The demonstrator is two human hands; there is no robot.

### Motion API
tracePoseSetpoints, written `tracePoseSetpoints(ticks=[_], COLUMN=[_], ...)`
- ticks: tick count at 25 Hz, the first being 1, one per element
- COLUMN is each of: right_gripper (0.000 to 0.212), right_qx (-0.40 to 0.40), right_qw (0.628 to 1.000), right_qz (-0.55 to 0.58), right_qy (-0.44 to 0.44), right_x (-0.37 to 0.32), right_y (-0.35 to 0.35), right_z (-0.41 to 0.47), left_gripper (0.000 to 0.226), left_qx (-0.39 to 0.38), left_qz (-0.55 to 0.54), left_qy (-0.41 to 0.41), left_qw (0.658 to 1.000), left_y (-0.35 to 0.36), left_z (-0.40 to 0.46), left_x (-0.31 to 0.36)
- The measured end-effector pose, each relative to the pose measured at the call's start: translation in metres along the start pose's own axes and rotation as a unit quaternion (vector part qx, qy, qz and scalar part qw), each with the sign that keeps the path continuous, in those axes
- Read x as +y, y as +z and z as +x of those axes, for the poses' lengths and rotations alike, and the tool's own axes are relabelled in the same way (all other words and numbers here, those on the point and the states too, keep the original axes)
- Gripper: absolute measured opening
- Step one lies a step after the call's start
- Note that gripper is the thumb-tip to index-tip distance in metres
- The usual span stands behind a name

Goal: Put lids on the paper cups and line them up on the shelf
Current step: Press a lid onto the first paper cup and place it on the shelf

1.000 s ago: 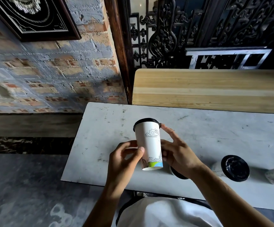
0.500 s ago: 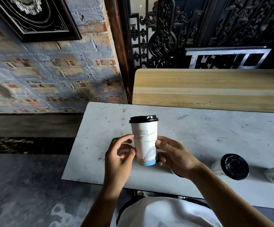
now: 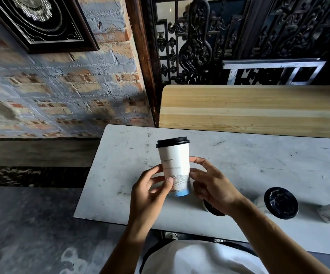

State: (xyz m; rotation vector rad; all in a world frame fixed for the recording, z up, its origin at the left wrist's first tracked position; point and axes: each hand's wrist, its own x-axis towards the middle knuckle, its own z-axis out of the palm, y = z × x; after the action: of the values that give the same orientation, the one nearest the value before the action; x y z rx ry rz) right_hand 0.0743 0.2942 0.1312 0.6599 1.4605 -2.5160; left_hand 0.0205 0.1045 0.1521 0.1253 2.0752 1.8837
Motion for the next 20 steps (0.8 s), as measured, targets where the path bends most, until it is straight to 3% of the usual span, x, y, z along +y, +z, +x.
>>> tracePoseSetpoints(ticks=[2,6,9,13,20], right_gripper=[0.036,0.059,0.054,0.058,0.05], right_qx=[-0.003,-0.022,-0.063,-0.023,-0.034], right_qw=[1.0,0.999,0.998,0.999,0.999], right_qz=[-0.013,-0.024,0.001,0.049,-0.005], right_qy=[-0.018,-0.021,-0.018,-0.008,-0.007], right_x=[0.001,0.005,0.009,0.007,0.002], right_y=[-0.002,-0.005,-0.007,-0.01,-0.017], right_z=[0.0,0.003,0.005,0.006,0.004], left_gripper=[0.041,0.042,0.047,0.046,0.033], left_qx=[-0.003,0.023,0.034,0.034,0.041], left_qz=[0.007,0.052,0.084,0.057,0.017], left_qy=[-0.006,0.038,0.071,0.049,0.018], left_qw=[1.0,0.998,0.993,0.997,0.999], left_y=[0.001,0.001,0.003,0.009,0.02], left_z=[0.001,0.001,0.001,0.0,-0.002], left_x=[-0.003,-0.007,-0.008,-0.007,-0.005])
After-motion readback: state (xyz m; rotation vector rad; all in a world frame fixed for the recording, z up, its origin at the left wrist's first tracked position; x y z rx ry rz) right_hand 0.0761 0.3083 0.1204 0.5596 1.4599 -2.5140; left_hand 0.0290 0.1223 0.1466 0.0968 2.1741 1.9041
